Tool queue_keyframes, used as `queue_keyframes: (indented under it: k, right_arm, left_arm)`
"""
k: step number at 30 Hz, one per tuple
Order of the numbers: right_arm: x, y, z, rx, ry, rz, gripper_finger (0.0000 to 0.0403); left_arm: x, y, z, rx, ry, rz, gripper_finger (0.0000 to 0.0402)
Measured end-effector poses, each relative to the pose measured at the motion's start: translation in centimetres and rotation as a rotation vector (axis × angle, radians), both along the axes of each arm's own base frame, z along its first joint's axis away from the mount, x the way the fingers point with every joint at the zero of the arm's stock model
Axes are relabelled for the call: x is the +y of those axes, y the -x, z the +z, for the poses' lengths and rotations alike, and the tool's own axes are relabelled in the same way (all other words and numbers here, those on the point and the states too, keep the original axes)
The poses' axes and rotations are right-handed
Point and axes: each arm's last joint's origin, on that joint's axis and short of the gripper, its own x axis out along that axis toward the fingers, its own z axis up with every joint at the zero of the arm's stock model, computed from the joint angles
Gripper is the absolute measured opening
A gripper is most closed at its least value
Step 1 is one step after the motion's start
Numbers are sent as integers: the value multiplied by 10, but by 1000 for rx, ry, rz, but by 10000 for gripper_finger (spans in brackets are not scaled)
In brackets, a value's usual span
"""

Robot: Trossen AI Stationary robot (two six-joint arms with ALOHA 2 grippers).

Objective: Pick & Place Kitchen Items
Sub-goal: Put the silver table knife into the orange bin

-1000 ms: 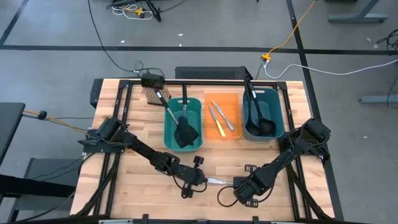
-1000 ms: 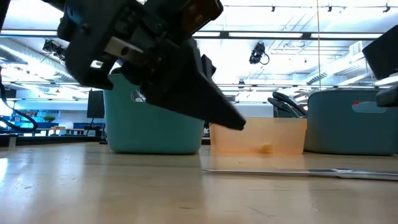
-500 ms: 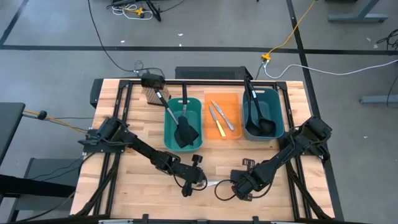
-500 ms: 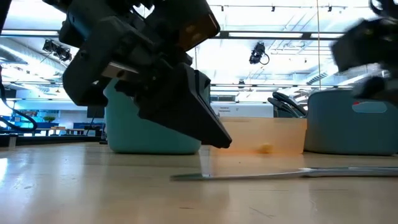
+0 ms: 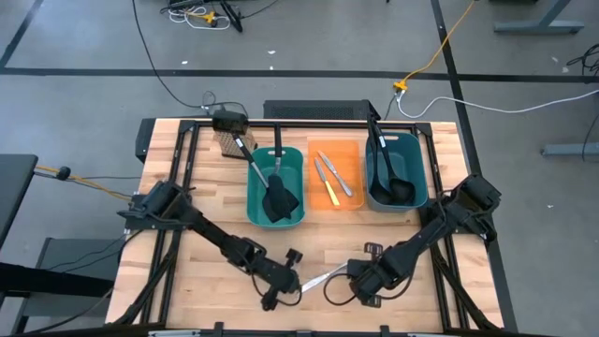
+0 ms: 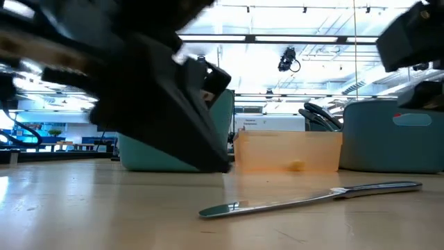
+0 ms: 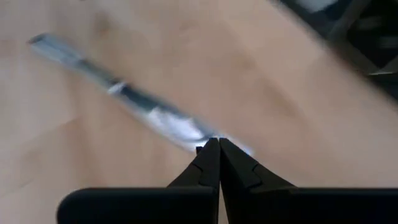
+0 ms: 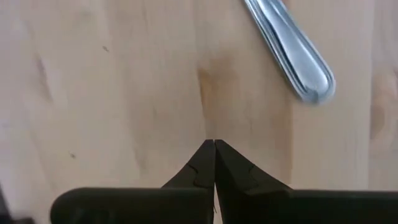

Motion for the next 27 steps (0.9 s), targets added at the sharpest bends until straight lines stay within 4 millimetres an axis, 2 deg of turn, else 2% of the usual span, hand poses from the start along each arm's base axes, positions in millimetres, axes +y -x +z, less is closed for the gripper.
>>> queue_keyframes:
  k: [3,9,14,18,27]
  right_arm:
    - [2,-3,2,-40,-13,18,9]
    - [-2,-9,2,-93,27,17,10]
    - [-3,-23,6,-208,-14,69,10]
    - [-8,-33,9,-270,-17,75,10]
    - [-8,-54,16,-429,-113,180,9]
  left_arm:
    - [-7,3,1,-2,29,-64,3]
    - [-8,3,2,-11,31,-64,3]
    - [-4,0,3,-11,43,-62,3]
    - [-9,-3,9,-49,136,-156,3]
    - [-7,-4,9,-104,56,-77,3]
